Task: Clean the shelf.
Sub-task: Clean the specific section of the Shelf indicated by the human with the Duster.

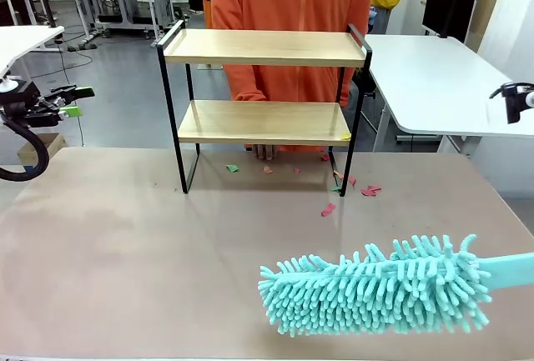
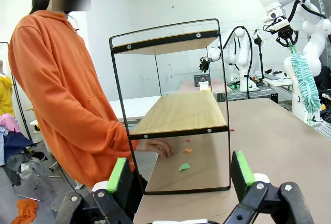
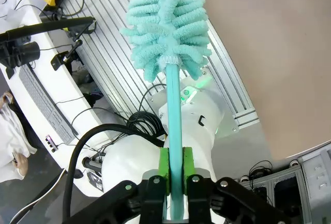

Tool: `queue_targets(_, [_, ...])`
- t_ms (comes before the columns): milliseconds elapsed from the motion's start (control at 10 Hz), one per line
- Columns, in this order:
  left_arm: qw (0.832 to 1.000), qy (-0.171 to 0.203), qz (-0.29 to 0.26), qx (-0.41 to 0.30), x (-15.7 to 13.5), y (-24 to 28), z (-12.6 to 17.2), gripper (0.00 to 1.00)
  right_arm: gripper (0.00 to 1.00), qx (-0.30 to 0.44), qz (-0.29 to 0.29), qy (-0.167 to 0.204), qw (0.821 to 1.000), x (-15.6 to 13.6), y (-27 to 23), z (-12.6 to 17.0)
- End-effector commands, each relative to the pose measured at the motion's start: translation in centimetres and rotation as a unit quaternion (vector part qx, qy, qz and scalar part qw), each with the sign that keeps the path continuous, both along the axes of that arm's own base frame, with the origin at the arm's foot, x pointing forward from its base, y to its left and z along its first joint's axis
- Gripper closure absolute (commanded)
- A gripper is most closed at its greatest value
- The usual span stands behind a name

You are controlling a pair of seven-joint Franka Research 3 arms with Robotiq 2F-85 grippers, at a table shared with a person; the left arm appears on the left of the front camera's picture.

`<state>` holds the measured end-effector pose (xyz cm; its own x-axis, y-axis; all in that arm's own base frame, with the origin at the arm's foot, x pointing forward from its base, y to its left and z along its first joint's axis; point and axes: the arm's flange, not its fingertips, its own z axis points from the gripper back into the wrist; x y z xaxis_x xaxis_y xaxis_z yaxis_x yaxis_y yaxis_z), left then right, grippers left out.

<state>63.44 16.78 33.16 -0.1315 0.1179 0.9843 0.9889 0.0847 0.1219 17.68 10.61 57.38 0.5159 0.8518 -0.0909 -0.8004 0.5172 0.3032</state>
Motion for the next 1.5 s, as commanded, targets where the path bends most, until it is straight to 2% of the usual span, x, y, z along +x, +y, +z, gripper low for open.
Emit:
queue_targets(0, [1.0, -0.007, 0.001, 0.002, -0.2, -0.1, 0.3, 0.0, 0.87, 0.01, 0.005, 0.0, 1.0, -0.1, 0.1, 0.3])
queue_targets(600, [1.0, -0.007, 0.001, 0.002, -0.2, -0.1, 0.3, 0.0, 0.87, 0.0, 0.0, 0.0, 1.0, 0.0, 0.0, 0.0])
queue_targets(700, [1.0, -0.007, 0.001, 0.002, -0.2, -0.1, 0.3, 0.0, 0.87, 0.024, -0.043, -0.013, 0.999, 0.3, 1.1, 0.0])
queue_targets(1000, [1.0, -0.007, 0.001, 0.002, -0.2, -0.1, 0.3, 0.0, 0.87, 0.087, -0.119, -0.036, 0.988, 1.8, 7.0, -1.6])
queue_targets(1100, [1.0, -0.007, 0.001, 0.002, -0.2, -0.1, 0.3, 0.0, 0.87, 0.089, -0.113, -0.047, 0.988, 2.3, 9.0, -2.2])
queue_targets(1400, [1.0, -0.007, 0.001, 0.002, -0.2, -0.1, 0.3, 0.0, 0.87, 0.089, -0.214, -0.104, 0.967, 3.3, 14.6, -3.4])
